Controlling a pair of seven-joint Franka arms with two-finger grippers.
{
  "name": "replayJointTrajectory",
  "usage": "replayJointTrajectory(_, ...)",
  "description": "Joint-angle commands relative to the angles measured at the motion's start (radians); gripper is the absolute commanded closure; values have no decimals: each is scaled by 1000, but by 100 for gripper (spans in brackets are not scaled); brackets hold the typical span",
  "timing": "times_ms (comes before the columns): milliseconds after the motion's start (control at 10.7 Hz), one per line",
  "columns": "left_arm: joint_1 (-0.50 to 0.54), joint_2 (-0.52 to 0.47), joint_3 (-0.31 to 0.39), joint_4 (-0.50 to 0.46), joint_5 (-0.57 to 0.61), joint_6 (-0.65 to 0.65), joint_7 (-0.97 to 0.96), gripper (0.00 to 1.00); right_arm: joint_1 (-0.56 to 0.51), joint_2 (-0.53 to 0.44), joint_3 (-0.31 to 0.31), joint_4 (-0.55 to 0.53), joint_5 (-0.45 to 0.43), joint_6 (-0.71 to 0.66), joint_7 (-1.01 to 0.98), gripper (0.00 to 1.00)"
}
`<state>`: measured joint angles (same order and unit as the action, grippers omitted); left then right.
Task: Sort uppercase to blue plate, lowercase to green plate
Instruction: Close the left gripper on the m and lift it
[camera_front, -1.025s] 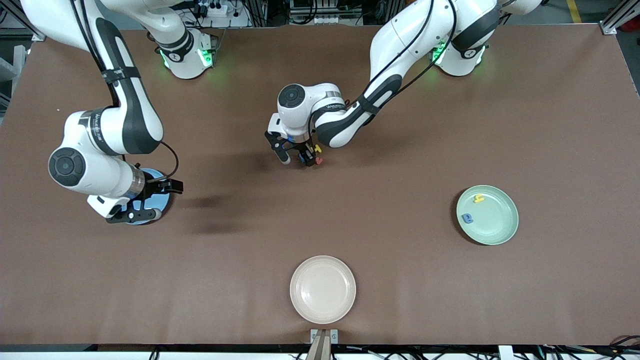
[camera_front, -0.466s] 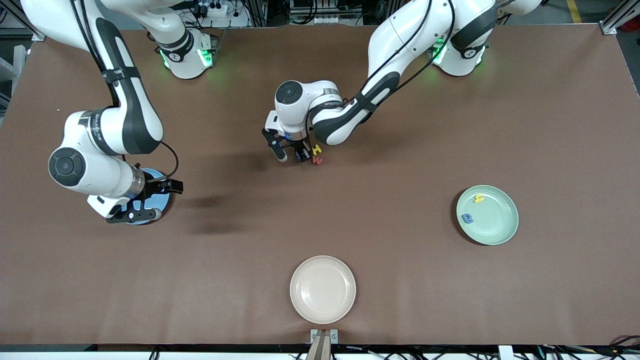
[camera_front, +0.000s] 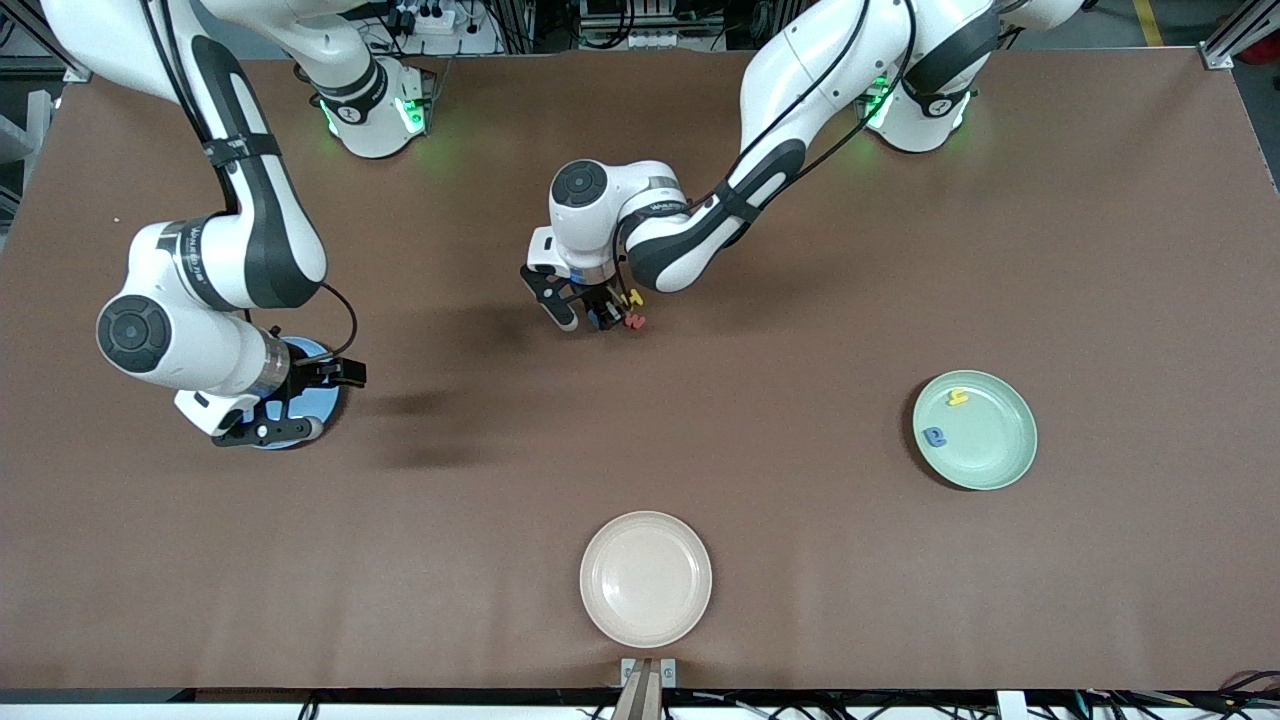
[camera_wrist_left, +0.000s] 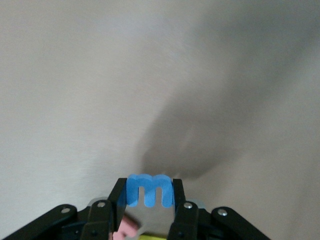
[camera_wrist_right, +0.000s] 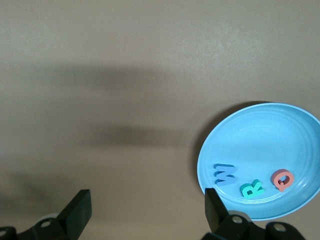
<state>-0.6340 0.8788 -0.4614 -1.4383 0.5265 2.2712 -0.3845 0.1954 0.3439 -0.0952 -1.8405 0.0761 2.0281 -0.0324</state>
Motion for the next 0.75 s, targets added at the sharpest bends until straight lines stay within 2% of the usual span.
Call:
replayJointTrajectory(0,23,-99,12,-16,-55,-87,-28,100,-5,-17,6,-6,-4,-14,2,0)
replayJointTrajectory(186,112,-219,10,-19,-101,-184,-22,100,1,-20,8,-5,-2,-28,12,0)
replayJointTrajectory(466,294,-398,1,-24,-244,-338,-16,100,13,-25,11,-3,8,-51,55,0)
replayJointTrajectory(652,333,-478,9,-25,-250,-435,-30,100,48,-48,11,-2,8,-74,97,0)
